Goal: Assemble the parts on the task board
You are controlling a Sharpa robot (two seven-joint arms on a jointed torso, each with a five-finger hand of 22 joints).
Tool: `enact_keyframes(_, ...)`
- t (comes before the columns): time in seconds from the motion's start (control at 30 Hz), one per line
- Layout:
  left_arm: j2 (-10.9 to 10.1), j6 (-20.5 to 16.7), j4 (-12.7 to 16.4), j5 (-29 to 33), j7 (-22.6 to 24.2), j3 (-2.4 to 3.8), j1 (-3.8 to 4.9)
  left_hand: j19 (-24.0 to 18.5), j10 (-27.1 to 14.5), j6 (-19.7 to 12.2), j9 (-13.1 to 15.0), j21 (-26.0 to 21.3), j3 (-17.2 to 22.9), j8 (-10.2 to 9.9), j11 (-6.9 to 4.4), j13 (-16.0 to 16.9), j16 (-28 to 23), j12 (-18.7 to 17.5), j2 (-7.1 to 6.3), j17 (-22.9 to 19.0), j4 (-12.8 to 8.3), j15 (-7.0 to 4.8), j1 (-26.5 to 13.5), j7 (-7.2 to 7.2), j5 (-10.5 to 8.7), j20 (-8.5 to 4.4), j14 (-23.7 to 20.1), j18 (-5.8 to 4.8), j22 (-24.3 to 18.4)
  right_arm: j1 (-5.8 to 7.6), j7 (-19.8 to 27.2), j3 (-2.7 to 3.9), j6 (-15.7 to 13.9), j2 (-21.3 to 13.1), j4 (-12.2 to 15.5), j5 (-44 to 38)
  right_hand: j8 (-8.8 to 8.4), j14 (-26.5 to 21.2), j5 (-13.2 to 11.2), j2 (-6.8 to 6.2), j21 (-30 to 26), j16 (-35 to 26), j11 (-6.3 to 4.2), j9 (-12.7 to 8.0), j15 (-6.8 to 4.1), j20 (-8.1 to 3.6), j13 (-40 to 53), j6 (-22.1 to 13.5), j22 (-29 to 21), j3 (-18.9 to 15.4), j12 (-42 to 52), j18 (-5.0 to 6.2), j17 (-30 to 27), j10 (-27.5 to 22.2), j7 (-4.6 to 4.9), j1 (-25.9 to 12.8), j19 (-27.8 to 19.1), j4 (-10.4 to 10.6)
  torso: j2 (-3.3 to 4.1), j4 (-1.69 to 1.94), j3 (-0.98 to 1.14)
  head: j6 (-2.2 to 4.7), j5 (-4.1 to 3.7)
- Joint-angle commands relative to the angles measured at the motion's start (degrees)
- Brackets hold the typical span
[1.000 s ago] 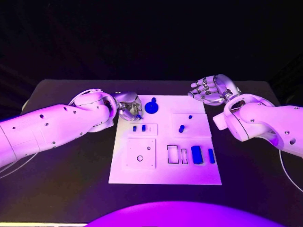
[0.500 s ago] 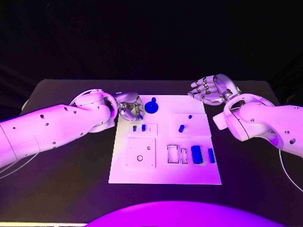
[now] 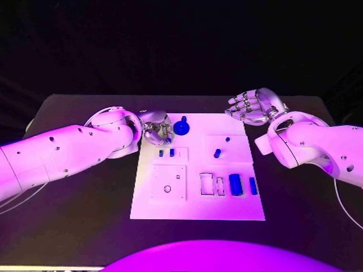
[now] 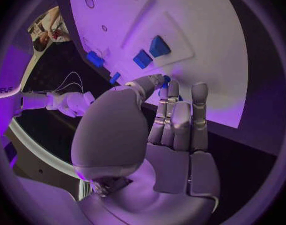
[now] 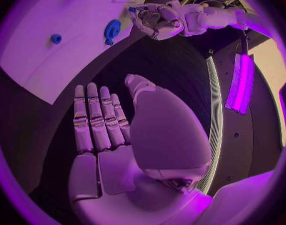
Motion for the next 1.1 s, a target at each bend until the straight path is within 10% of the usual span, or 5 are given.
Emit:
enact_keyframes(0.03,0.2,2.0,-0.1,-0.5,-1.3,-0.05,-0.06,-0.1,0.4,0.3,0.6,-0.3,-0.2,0.0,-0.13,-0.1,-0.1,-0.2,0.35,0.0,-0.3,0.05,-0.2,-0.04,0.10,0.05,-0.2,0.16,0.0,-0.03,0.5,0.01,0.8,0.0,0.0,-0.3,-0.16,0.3,0.2,-0.08,-0.1,-0.1,0.31,0.0,0.16,-0.04,-0.1,0.4,0.0,0.3,-0.2,0.39,0.0,0.1,3.05,0.4,-0.3,-0.1,0.02,-0.07,0.03,0.00,0.03)
enact_keyframes(1.1,0.6,-0.5,-0.6,0.4,-2.0,-0.13,-0.07,-0.6,0.1,-1.2,0.4,-0.7,1.3,-3.0,0.79,-0.5,-0.3,-3.7,1.24,-0.4,-1.7,0.72,1.0,0.97,0.40,0.31,-0.6,0.33,-0.7,-0.03,0.2,0.00,1.0,-0.2,0.0,-0.3,-0.19,0.3,0.2,-0.12,-0.1,-0.2,0.35,-0.1,0.19,-0.02,-0.1,0.4,-0.3,0.3,-0.3,0.39,-0.2,0.1,3.09,0.3,-0.4,-0.1,0.01,0.03,-0.05,-0.07,-0.02)
